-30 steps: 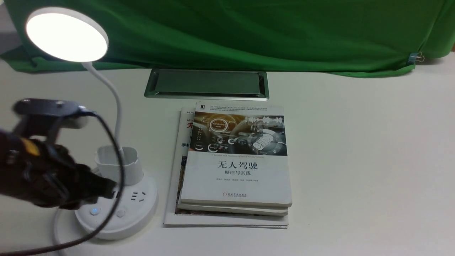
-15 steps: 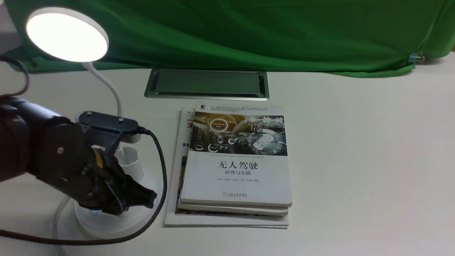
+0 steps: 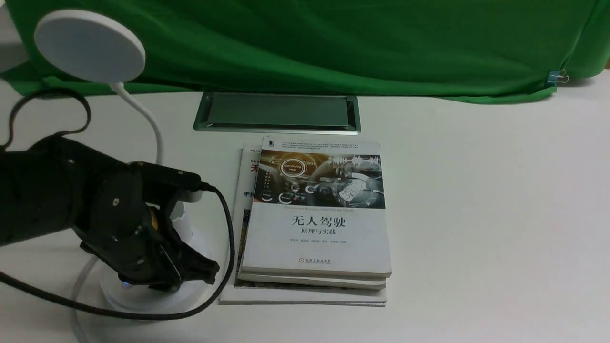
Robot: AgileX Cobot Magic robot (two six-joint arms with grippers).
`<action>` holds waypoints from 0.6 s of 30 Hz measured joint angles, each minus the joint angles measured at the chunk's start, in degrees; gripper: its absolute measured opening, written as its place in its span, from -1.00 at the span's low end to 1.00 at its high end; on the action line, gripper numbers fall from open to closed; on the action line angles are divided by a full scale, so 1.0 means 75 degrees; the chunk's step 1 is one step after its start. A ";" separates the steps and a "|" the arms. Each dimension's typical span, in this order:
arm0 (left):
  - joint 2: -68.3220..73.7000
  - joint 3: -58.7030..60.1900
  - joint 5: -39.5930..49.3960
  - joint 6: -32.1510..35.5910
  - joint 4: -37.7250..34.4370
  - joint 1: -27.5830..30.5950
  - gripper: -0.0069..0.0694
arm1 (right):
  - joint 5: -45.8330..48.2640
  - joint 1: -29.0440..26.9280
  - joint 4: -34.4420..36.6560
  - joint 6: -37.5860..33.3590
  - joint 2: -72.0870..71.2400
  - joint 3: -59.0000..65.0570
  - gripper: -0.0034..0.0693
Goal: Turn off the desk lamp on the white desktop by hand.
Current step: 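Press the power button on the round power strip under the lamp with the left gripper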
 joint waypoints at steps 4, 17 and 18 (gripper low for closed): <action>-0.0883 0.0014 0.0018 0.0027 -0.0001 0.0000 -0.58 | 0.0000 0.0000 0.0000 0.0000 0.0000 0.0000 -0.81; -0.0956 0.0878 -0.0805 0.0027 -0.0008 0.0000 -0.65 | 0.0000 0.0000 0.0000 0.0000 0.0000 0.0000 -0.81; -0.0729 0.1063 -0.1069 0.0027 -0.0060 0.0039 -0.73 | 0.0000 0.0000 0.0000 0.0000 0.0000 0.0000 -0.81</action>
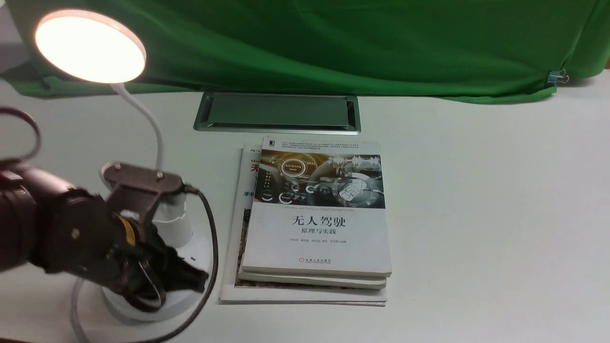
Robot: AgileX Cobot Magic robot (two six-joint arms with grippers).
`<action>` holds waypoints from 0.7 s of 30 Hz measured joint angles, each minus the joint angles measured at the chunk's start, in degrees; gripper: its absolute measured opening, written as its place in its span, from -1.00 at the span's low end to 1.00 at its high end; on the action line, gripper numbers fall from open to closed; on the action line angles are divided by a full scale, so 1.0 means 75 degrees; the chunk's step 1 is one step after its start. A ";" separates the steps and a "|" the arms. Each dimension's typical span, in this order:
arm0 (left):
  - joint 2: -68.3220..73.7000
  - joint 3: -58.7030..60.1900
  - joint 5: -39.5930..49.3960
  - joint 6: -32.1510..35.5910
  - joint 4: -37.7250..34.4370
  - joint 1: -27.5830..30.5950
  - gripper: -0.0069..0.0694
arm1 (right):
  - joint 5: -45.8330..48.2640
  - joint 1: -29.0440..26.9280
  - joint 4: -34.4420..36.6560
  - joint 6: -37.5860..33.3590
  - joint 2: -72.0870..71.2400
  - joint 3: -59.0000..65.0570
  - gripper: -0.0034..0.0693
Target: Turn off the desk lamp on the white desktop by hand.
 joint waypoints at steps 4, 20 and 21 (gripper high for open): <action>0.0373 -0.0027 -0.0592 0.0154 -0.0473 0.0251 -0.79 | 0.0000 0.0000 0.0000 0.0000 0.0000 0.0000 -0.81; -0.1293 -0.1025 0.1260 0.0538 -0.0686 0.0365 -0.79 | 0.0000 0.0000 0.0000 0.0000 0.0000 0.0000 -0.81; -0.1392 -0.1025 0.1356 0.0540 -0.0686 0.0365 -0.79 | 0.0000 0.0000 0.0000 0.0000 0.0000 0.0000 -0.81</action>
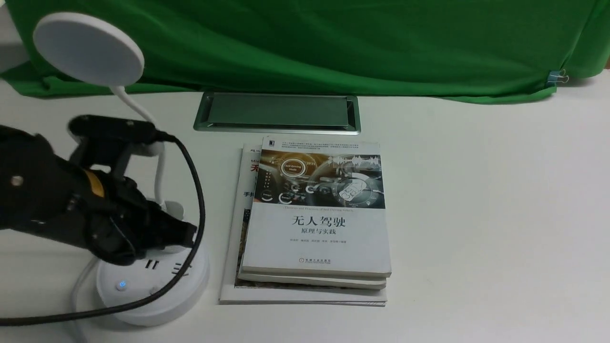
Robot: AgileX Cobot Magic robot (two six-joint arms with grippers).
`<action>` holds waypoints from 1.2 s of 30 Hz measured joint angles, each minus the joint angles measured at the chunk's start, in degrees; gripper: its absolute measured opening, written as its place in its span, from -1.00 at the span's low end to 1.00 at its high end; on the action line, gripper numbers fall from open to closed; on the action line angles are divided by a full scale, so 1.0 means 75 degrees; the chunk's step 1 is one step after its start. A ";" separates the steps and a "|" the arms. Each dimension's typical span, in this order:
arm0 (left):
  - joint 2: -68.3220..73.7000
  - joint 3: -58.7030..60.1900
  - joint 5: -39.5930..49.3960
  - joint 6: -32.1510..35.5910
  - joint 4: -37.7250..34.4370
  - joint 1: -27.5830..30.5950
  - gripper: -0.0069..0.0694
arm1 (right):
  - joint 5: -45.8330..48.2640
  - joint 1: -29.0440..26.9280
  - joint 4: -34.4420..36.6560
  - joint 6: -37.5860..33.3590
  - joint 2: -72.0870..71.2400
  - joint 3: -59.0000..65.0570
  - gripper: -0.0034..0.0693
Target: Turn off the desk lamp on the white desktop by hand.
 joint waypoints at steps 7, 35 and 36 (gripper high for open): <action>-0.1737 0.0000 0.0396 0.0192 -0.0434 0.0000 -0.79 | 0.0000 0.0000 0.0000 0.0000 0.0000 0.0000 -0.81; -0.8195 0.2076 -0.0687 0.0397 -0.0598 0.0000 -0.79 | 0.0000 0.0000 0.0000 0.0000 0.0000 0.0000 -0.81; -0.8195 0.2076 -0.0687 0.0397 -0.0598 0.0000 -0.79 | 0.0000 0.0000 0.0000 0.0000 0.0000 0.0000 -0.81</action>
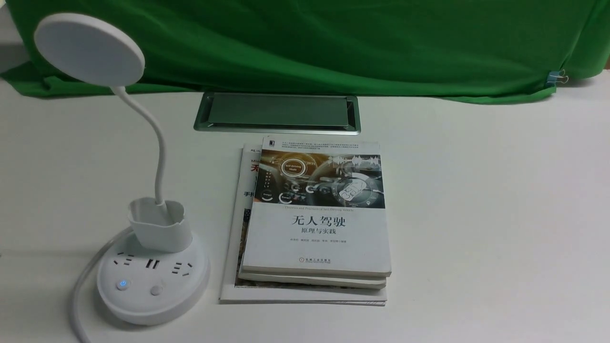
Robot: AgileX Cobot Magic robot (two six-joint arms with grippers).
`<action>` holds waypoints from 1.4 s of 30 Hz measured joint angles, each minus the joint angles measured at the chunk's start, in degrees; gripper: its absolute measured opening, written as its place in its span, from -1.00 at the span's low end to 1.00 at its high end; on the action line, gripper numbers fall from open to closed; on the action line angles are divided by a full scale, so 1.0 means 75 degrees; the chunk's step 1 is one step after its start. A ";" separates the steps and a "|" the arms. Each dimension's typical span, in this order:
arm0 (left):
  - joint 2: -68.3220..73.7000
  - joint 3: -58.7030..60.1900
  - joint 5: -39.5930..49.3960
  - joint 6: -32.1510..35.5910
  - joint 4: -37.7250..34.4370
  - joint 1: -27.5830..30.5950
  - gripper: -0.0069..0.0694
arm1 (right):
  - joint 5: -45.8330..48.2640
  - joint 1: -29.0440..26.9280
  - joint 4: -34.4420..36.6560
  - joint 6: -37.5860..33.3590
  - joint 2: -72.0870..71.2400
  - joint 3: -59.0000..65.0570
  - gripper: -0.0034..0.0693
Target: Turn off the desk lamp on the white desktop by hand.
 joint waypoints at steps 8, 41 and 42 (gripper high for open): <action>-0.0240 0.0386 -0.0702 0.0276 0.0224 0.0352 -0.79 | 0.0000 0.0000 0.0000 0.0000 0.0000 0.0000 -0.81; -0.1539 0.4315 -0.2818 0.0321 0.0406 0.1891 -0.77 | -0.0001 0.0000 0.0000 0.0000 0.0000 0.0000 -0.81; -0.1539 0.4315 -0.2818 0.0321 0.0406 0.1891 -0.77 | -0.0001 0.0000 0.0000 0.0000 0.0000 0.0000 -0.81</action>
